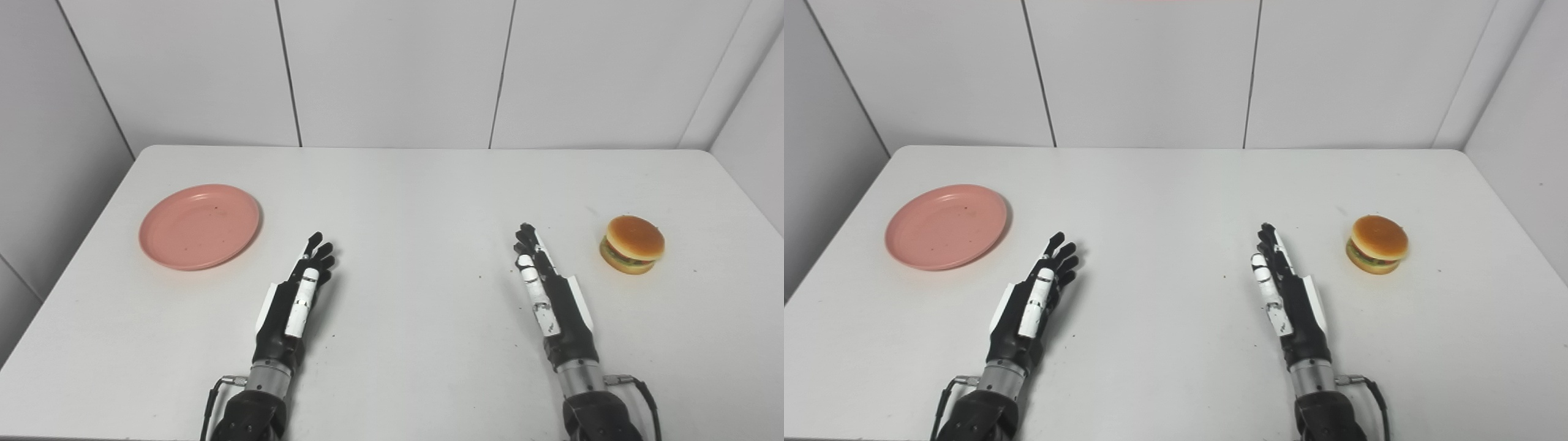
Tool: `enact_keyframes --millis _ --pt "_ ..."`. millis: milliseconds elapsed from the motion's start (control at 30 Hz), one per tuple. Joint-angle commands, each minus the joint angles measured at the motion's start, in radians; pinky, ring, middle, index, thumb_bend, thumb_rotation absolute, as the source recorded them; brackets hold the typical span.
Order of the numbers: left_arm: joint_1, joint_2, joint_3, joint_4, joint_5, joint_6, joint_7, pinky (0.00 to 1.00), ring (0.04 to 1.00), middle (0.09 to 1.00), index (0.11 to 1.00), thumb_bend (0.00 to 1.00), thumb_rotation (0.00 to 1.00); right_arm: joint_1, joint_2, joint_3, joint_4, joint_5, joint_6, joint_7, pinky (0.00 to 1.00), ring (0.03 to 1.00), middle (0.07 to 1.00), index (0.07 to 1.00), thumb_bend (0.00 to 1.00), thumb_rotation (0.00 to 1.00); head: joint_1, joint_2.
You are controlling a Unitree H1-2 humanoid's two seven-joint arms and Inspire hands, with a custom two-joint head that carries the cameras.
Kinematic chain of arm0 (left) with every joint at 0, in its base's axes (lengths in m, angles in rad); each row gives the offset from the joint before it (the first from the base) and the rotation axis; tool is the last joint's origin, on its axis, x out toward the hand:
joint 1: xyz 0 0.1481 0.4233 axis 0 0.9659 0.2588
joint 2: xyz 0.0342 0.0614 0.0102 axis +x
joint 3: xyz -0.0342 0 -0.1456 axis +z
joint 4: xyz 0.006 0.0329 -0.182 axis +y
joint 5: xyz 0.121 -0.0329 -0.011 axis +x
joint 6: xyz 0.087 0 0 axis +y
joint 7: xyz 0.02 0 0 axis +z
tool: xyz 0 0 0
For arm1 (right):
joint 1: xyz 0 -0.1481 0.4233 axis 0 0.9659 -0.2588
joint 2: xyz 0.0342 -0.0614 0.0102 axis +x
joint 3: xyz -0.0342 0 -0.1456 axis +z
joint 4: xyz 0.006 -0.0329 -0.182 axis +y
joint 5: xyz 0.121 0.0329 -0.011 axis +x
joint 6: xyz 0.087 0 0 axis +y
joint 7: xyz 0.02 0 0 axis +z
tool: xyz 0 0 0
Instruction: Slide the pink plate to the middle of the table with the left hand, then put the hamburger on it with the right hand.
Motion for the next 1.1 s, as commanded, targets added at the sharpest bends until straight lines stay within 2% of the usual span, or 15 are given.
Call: enact_keyframes --millis 0,133,233,333,433,533,767,1067 --pt "0.011 -0.039 -0.022 0.032 0.011 -0.014 0.014 0.94 0.933 0.941 0.939 0.33 0.99 0.019 -0.030 -0.019 0.089 0.024 -0.068 0.020 0.98 0.955 0.963 0.971 0.18 1.00 0.005 -0.003" --pt "0.012 -0.055 -0.043 0.055 0.045 -0.030 0.032 0.94 0.936 0.944 0.942 0.32 1.00 0.017 -0.043 -0.029 0.132 0.033 -0.119 0.023 0.99 0.951 0.957 0.968 0.19 1.00 0.066 -0.049" --pt "0.009 -0.063 -0.054 0.080 0.072 -0.049 0.045 0.93 0.933 0.941 0.939 0.33 1.00 0.012 -0.056 -0.032 0.168 0.040 -0.161 0.030 0.99 0.946 0.952 0.964 0.17 1.00 0.096 -0.069" --pt "0.008 -0.070 -0.063 0.091 0.088 -0.054 0.052 0.93 0.935 0.942 0.938 0.34 1.00 0.011 -0.059 -0.038 0.176 0.058 -0.162 0.038 0.99 0.950 0.957 0.964 0.16 1.00 0.127 -0.088" --pt "0.005 -0.073 -0.067 0.102 0.098 -0.059 0.057 0.94 0.943 0.948 0.942 0.34 1.00 0.010 -0.061 -0.039 0.183 0.061 -0.169 0.036 0.99 0.945 0.956 0.963 0.15 1.00 0.135 -0.092" --pt "0.000 -0.077 -0.067 0.114 0.100 -0.059 0.061 0.95 0.950 0.952 0.944 0.36 1.00 0.009 -0.061 -0.038 0.185 0.068 -0.183 0.038 0.98 0.940 0.949 0.954 0.08 1.00 0.139 -0.098" --pt "-0.001 -0.071 -0.065 0.106 0.108 -0.047 0.060 0.95 0.952 0.954 0.946 0.38 1.00 0.008 -0.060 -0.033 0.193 0.072 -0.199 0.039 0.98 0.945 0.954 0.958 0.09 1.00 0.143 -0.102" --pt "-0.007 -0.055 -0.054 0.060 0.090 -0.014 0.044 0.95 0.953 0.961 0.955 0.37 1.00 0.010 -0.047 -0.030 0.183 0.084 -0.178 0.041 0.99 0.949 0.959 0.964 0.10 1.00 0.152 -0.108"
